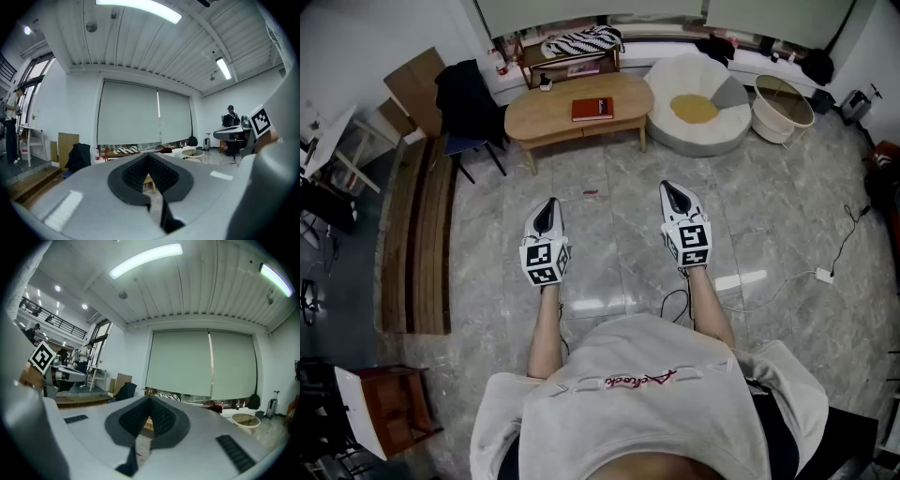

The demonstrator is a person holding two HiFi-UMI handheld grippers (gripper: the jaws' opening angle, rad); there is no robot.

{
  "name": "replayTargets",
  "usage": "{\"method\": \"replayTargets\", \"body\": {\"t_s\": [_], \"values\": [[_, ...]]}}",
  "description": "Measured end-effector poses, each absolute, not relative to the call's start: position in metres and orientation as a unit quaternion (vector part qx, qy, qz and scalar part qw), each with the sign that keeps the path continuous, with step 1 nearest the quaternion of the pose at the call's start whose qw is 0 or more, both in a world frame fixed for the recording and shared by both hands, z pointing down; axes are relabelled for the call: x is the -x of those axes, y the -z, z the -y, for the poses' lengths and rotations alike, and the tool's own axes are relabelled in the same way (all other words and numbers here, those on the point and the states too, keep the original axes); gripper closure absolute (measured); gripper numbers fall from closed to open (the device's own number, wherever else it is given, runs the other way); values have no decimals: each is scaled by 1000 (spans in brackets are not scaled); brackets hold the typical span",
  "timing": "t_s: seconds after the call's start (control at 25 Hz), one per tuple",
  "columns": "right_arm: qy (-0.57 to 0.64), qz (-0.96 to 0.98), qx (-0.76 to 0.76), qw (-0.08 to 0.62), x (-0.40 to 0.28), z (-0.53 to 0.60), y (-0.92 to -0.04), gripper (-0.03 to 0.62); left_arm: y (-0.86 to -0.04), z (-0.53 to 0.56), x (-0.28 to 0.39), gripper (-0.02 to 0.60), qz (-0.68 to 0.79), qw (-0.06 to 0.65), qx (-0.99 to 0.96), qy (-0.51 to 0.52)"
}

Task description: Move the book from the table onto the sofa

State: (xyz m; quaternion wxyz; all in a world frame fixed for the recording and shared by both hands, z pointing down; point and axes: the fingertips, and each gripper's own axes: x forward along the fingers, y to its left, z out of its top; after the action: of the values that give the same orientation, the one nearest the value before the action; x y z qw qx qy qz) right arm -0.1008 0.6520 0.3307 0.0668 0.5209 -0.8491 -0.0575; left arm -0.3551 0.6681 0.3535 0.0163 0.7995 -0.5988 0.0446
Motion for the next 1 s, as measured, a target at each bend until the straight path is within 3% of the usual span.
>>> {"method": "replayTargets", "body": {"t_s": [1.0], "values": [[42, 858, -509, 62, 64, -643, -346, 586, -358, -667, 314, 572, 608, 19, -792, -60]]}}
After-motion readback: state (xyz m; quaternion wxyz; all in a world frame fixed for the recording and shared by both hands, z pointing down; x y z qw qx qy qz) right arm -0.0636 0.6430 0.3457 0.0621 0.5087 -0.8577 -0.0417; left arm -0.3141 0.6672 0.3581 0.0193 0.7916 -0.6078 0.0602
